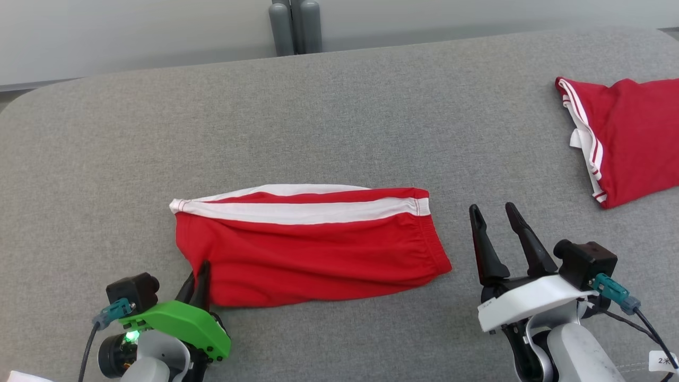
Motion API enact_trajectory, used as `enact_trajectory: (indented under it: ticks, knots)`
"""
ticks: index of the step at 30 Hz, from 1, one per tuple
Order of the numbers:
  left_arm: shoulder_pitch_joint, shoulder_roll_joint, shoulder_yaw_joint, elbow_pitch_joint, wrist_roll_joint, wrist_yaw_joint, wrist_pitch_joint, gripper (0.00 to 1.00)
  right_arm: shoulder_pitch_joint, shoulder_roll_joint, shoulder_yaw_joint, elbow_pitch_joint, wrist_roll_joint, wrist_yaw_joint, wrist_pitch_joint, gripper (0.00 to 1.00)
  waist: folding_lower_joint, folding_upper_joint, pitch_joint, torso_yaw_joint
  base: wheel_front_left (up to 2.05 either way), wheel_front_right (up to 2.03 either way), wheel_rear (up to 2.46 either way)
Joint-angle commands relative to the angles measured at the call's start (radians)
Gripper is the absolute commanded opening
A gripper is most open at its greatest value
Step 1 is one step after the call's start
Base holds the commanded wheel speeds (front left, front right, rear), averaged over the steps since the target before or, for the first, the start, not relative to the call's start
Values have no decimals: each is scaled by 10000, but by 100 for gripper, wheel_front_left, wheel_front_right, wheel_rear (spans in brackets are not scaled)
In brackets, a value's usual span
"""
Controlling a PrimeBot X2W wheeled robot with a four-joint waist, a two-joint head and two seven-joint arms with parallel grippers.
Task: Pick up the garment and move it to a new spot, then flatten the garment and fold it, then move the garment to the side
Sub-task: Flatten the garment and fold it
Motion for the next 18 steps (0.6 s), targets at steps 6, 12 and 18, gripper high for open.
enact_trajectory:
  ticks: [6,12,18]
  knots:
    - [458,152,14,-480,118,481,5,100,197,-9,-47,-70,-97,3,166,100,0,0,-251,120,0,0,0]
    - [892,432,194,-1057,466,909,-534,100,378,-34,-146,-112,-163,3,271,100,0,0,-465,194,0,0,0]
    - [1346,562,188,-1809,732,1075,-1100,100,566,-163,-343,-55,-261,3,655,100,0,0,-658,391,0,0,0]
